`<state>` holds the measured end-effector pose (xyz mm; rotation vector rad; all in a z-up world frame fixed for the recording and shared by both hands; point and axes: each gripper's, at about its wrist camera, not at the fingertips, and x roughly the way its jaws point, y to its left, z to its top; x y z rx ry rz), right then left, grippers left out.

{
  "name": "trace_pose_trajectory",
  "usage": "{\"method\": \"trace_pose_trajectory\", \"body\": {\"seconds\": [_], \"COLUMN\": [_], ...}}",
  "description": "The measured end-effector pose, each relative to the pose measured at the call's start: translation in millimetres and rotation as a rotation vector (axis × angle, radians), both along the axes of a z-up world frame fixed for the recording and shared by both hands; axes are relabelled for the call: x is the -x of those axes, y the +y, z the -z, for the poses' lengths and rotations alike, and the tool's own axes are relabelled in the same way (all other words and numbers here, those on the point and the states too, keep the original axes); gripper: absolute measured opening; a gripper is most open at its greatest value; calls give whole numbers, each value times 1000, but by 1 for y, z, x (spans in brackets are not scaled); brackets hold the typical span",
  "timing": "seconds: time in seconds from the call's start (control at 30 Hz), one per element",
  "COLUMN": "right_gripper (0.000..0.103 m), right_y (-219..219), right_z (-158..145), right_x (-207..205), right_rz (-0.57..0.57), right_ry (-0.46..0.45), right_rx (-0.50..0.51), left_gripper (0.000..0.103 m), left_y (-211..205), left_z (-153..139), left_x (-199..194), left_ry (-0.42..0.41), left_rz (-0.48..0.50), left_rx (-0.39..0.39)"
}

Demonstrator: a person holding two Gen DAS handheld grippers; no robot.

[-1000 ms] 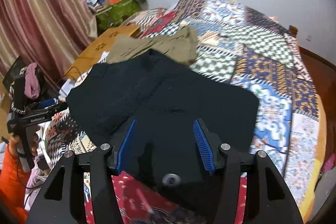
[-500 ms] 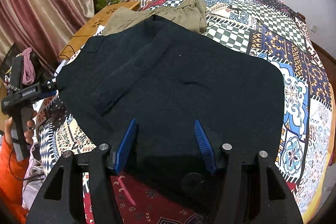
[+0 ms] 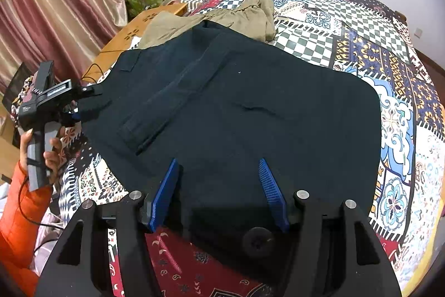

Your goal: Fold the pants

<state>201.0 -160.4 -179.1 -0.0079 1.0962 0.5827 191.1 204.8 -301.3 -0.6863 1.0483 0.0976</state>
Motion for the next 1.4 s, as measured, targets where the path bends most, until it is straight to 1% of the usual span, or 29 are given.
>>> {"method": "trace_pose_trajectory", "body": {"seconds": [0.03, 0.1, 0.17, 0.27, 0.4, 0.47, 0.63, 0.73, 0.83, 0.9, 0.97, 1.0, 1.07, 1.1, 1.13, 1.2, 1.27, 1.3, 1.37, 1.4], "right_gripper": [57, 57, 57, 57, 57, 57, 57, 57, 57, 57, 57, 57, 57, 57, 57, 57, 57, 57, 57, 57], "right_y": [0, -2, -2, -5, -8, -12, -27, -42, -66, -81, -101, -109, -125, -130, -136, -141, -142, -144, -143, -144], "right_z": [0, 0, -1, -1, -3, -6, -11, -19, -28, -32, -33, -32, -25, -20, -16, -8, -2, -1, -2, -2], "right_x": [0, 0, 0, 0, 0, 1, 3, 5, 7, 9, 11, 12, 14, 14, 16, 20, 25, 26, 26, 28], "right_rz": [0, 1, 4, 6, 12, 19, 57, 91, 147, 182, 229, 249, 296, 310, 320, 331, 330, 329, 328, 325], "right_ry": [1, 2, 5, 9, 14, 14, 5, -15, -44, -59, -76, -81, -74, -62, -49, -21, -8, -6, -2, -2], "right_rx": [-1, -7, -17, -26, -37, -43, -60, -69, -82, -84, -71, -55, -15, -11, -18, -35, -40, -45, -62, -66], "left_gripper": [52, 36, 34, 31, 28, 27, 27, 27, 24, 22, 11, 10, 10, 10, 10, 10, 10, 10, 10, 12], "left_y": [0, 0, 1, -6, -23, -35, -63, -82, -100, -116, -128, -134, -145, -147, -147, -139, -125, -119, -105, -97], "left_z": [-1, -1, -1, -12, -43, -64, -107, -128, -147, -161, -171, -174, -176, -173, -168, -157, -149, -148, -146, -144], "left_x": [0, 1, 3, 9, 21, 27, 44, 45, 47, 45, 41, 37, 29, 26, 21, 18, 22, 25, 35, 41], "left_ry": [5, 17, 9, -8, -71, -112, -204, -255, -312, -350, -384, -384, -375, -370, -345, -300, -263, -254, -241, -235], "left_rz": [-6, -8, 0, 5, 24, 46, 105, 135, 167, 201, 235, 251, 274, 275, 264, 243, 212, 194, 155, 133], "left_rx": [-23, -71, -80, -151, -295, -375, -532, -603, -641, -644, -627, -624, -636, -643, -655, -636, -580, -567, -572, -583]}}
